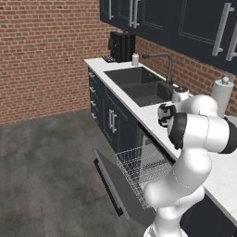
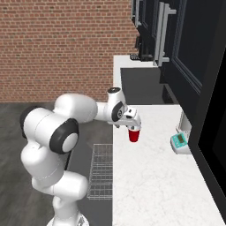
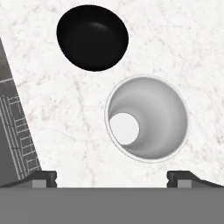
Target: Pick up the cup and bowl from the counter, place them in the dishwasher, and close the dishwasher door.
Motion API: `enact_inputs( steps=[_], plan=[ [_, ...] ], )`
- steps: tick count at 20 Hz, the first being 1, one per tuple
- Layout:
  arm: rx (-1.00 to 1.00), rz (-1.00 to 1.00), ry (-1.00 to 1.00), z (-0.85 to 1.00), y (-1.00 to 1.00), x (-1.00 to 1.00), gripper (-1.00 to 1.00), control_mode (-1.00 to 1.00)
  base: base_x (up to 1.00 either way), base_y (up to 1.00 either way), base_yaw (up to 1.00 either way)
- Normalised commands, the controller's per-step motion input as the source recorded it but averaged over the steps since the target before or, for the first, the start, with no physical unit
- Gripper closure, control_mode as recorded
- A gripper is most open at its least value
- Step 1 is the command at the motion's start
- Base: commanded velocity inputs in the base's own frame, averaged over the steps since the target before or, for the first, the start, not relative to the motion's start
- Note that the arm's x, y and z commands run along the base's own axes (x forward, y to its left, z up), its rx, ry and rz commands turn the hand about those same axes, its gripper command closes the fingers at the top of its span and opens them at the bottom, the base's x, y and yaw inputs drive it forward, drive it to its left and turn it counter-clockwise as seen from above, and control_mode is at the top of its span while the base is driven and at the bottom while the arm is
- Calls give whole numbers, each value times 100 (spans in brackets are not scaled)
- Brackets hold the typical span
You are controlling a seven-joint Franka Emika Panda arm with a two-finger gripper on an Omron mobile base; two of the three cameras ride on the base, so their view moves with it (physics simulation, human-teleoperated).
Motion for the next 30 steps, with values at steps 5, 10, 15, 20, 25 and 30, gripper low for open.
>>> enact_inputs(
  steps=[5,10,15,20,25,30],
  plan=[
    [0,0,0,-7,0,25,-100,-100,0,0,0],
    [0,0,0,-7,0,23,-100,-100,0,0,0],
    [0,0,0,-14,0,22,-100,-100,0,0,0],
    [0,0,0,-14,-3,18,-100,-100,0,0,0],
    [0,0,0,-13,-11,16,-100,-100,0,0,0],
    [0,0,0,-13,-16,11,-100,-100,0,0,0]
  ],
)
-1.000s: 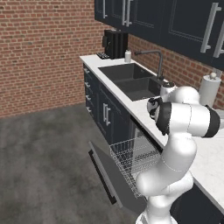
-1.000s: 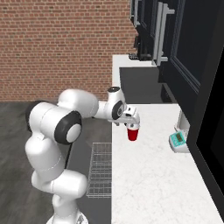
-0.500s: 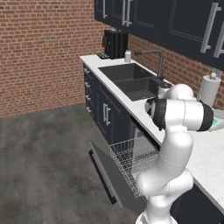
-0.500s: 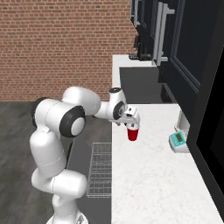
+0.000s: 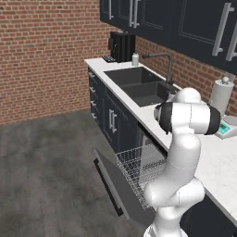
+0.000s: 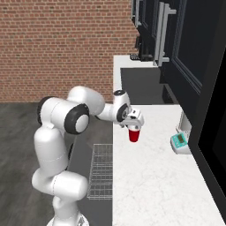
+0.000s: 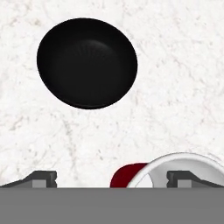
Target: Pick up the cup and bowl from the counter, place them in the dishwasher, and close the dishwasher door.
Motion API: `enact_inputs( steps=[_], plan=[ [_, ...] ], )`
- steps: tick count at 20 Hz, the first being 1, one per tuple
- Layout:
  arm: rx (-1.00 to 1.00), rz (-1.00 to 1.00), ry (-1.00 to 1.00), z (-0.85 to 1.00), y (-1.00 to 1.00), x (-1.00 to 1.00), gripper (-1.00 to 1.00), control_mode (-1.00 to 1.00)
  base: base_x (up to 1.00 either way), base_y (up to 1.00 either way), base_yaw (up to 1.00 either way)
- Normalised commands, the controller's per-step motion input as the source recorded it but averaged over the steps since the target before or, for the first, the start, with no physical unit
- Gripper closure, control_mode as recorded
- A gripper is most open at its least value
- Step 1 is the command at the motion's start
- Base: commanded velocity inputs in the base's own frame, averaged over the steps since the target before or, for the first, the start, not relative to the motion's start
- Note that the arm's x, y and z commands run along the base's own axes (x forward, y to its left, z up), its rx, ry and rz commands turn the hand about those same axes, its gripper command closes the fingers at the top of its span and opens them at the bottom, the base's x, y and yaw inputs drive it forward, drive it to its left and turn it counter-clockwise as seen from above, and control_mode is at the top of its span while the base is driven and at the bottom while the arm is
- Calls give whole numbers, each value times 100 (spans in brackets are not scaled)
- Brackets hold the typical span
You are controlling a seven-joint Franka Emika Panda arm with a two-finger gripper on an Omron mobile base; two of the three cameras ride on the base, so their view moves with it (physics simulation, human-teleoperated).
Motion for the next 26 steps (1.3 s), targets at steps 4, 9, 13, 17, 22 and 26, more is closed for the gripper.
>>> enact_inputs(
  steps=[4,9,13,17,22,26],
  plan=[
    [0,0,0,-18,-11,1,-100,-100,0,0,0],
    [0,0,0,-23,-1,0,-100,-100,0,0,0],
    [0,1,0,-27,0,0,100,-100,0,0,0],
    [0,2,0,-17,3,-22,100,-100,0,0,0],
    [0,3,0,-5,27,-49,100,-100,0,0,0],
    [0,4,0,0,45,-59,100,-100,0,0,0]
  ],
)
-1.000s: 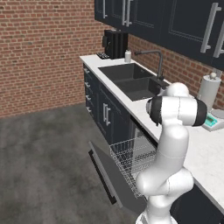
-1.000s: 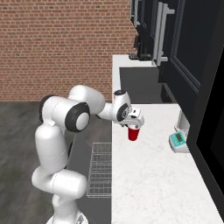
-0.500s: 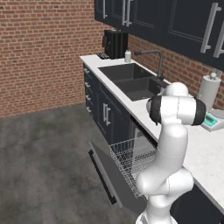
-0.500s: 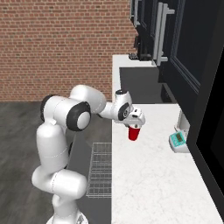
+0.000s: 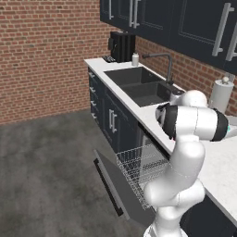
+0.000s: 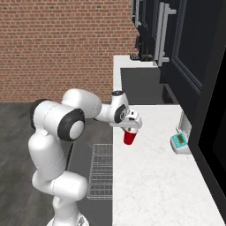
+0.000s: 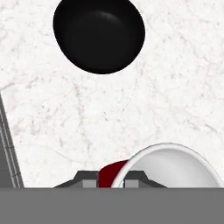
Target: Pick up the cup and bowl from the counter, place them in the dishwasher, and close the dishwasher door.
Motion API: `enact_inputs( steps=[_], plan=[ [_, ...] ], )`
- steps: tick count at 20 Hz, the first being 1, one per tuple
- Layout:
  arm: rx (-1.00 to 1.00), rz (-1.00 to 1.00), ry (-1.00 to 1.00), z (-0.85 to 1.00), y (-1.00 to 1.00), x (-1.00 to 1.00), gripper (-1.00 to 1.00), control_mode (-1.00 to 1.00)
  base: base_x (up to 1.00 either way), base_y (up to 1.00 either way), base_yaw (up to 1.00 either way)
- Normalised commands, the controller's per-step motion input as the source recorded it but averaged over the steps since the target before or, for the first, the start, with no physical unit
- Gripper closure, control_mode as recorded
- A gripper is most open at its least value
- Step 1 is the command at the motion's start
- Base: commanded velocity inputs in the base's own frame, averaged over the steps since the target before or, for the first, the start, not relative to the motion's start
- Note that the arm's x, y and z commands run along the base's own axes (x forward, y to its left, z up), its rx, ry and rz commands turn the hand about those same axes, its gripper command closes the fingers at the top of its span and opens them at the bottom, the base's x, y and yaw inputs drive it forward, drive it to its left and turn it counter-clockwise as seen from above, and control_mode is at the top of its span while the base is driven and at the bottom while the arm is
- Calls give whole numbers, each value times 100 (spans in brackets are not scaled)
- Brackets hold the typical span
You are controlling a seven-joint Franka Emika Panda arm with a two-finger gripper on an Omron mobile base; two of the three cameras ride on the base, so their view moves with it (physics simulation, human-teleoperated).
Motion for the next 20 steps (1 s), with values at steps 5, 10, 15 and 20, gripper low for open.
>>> enact_inputs(
  steps=[5,10,15,20],
  plan=[
    [0,4,-2,0,78,-67,100,-100,0,0,0],
    [-5,4,-4,0,100,-71,100,-100,0,0,0],
    [-9,3,-2,-3,100,-55,100,-100,0,0,0],
    [-14,0,0,-37,90,-5,100,-100,0,0,0]
  ],
)
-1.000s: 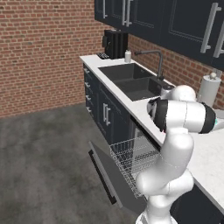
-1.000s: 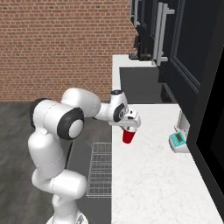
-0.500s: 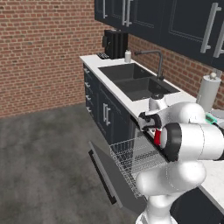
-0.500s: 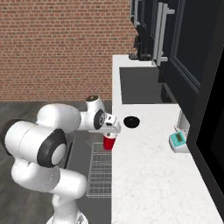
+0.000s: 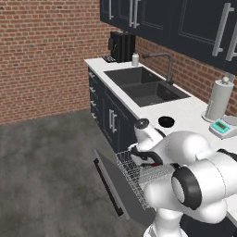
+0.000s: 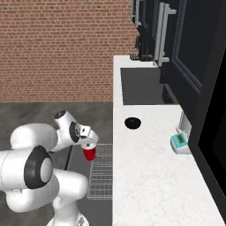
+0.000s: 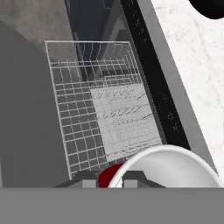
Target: Pick up the cup and bowl from the counter, place them in the dishwasher, and close the dishwasher door.
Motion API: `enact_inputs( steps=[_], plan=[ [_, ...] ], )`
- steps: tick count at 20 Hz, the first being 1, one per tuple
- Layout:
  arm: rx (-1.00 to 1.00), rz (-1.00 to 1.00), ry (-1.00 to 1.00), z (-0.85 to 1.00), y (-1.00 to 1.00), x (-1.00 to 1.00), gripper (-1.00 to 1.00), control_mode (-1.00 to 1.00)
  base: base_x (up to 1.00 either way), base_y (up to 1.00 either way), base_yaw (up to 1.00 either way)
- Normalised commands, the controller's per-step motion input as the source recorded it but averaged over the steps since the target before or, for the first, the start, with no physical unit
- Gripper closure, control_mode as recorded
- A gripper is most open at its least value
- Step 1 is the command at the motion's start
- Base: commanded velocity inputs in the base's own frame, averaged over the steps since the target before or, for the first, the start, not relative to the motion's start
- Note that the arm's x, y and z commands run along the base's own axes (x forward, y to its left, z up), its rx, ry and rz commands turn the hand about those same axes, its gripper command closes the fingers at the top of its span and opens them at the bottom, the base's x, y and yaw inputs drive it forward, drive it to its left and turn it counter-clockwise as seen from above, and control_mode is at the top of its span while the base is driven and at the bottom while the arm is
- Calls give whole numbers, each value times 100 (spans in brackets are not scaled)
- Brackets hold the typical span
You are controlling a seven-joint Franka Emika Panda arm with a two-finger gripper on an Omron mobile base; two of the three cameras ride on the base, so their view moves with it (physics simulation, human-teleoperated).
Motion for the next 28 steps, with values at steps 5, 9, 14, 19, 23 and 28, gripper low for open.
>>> enact_inputs(
  steps=[5,9,14,19,23,28],
  plan=[
    [-12,0,0,-55,45,29,100,-100,0,0,0],
    [-8,0,0,-46,12,53,100,-100,0,0,0],
    [-4,0,0,-36,2,58,100,-100,0,0,0],
    [-2,0,0,-34,1,52,100,-100,0,0,0],
    [-1,0,1,-35,0,45,100,-100,0,0,0],
    [0,0,1,-19,0,34,100,-100,0,0,0]
  ],
)
